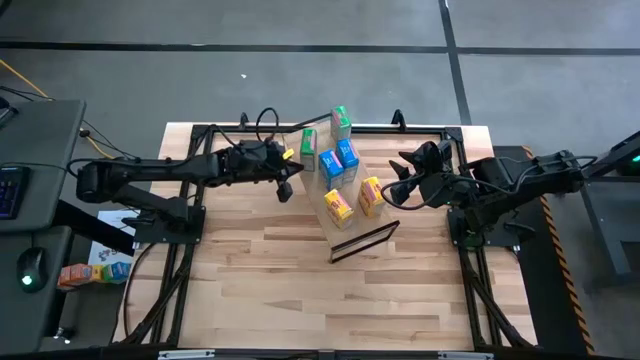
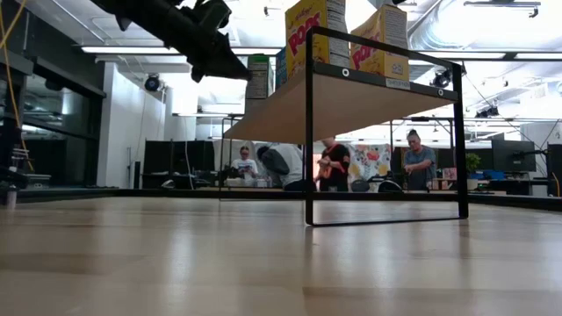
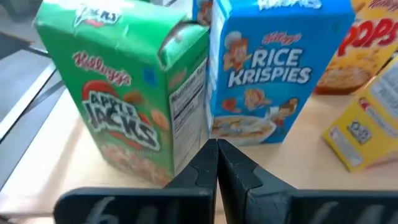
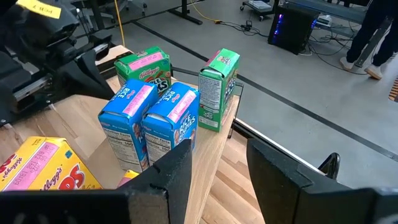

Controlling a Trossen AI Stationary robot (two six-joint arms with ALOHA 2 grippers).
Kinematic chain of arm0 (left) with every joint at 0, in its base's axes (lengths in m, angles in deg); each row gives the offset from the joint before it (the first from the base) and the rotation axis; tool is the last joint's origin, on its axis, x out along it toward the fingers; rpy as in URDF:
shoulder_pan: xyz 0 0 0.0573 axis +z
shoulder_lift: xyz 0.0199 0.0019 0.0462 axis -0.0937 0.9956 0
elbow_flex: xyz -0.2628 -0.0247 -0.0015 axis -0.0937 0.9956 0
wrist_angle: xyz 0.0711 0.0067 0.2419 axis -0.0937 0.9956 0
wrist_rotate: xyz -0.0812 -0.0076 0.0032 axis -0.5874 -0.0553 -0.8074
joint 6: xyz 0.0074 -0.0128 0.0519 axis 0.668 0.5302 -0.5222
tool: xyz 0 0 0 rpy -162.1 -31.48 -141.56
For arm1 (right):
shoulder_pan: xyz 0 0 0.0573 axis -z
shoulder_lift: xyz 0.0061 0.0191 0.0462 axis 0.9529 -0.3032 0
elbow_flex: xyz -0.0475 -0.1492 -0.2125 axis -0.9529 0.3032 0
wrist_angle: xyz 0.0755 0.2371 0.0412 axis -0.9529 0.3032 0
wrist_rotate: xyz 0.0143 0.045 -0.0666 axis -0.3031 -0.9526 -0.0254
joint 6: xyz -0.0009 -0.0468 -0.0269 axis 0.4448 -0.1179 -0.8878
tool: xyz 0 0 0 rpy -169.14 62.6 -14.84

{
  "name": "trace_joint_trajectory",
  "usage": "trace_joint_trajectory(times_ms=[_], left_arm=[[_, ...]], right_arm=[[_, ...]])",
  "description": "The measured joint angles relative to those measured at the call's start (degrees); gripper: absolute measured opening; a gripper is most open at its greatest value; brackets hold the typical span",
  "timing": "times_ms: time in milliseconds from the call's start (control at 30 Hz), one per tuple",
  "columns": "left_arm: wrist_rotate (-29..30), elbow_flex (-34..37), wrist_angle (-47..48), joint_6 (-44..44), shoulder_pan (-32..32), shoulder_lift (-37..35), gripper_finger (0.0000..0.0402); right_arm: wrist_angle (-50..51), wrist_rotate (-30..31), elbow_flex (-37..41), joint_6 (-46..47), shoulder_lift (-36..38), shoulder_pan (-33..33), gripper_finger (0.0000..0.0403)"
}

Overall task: Stack cereal on shelf
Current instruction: Put the green cereal box on the shelf aligned with the other green cereal box

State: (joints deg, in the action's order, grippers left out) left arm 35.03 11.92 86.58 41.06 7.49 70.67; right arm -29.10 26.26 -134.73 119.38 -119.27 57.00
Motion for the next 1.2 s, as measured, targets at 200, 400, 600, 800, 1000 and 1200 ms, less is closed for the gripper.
trace_joint_trajectory(times_ms=[200, 400, 600, 800, 1000, 1200], left_arm=[[-1.45, 0.0, -2.55, -0.11, 1.29, 1.32, 0.0], [-2.23, -0.04, -7.17, -0.09, 2.32, 4.64, 0.0], [-2.3, -0.02, -11.23, -0.07, 2.68, 7.2, 0.0], [-2.28, -0.02, -15.44, -0.02, 3.33, 7.76, 0.0], [-4.0, -0.02, -13.27, -1.54, 4.07, 6.85, 0.0], [-5.07, -0.04, -3.64, -5.25, 2.0, 0.58, 0.0]], right_arm=[[-0.01, 0.13, 0.0, 0.17, 0.0, 0.0, 0.0147], [-0.02, 0.31, 0.0, 0.17, -0.02, 0.01, 0.0147], [-0.02, 0.28, 0.0, 0.2, -0.02, 0.02, 0.0147], [-0.02, 0.27, 0.0, 0.44, -0.02, 0.01, 0.0147], [-0.02, 0.26, 0.0, 0.44, -0.02, 0.0, 0.0147], [-0.02, 0.22, 0.0, 0.19, -0.02, 0.0, 0.0147]])
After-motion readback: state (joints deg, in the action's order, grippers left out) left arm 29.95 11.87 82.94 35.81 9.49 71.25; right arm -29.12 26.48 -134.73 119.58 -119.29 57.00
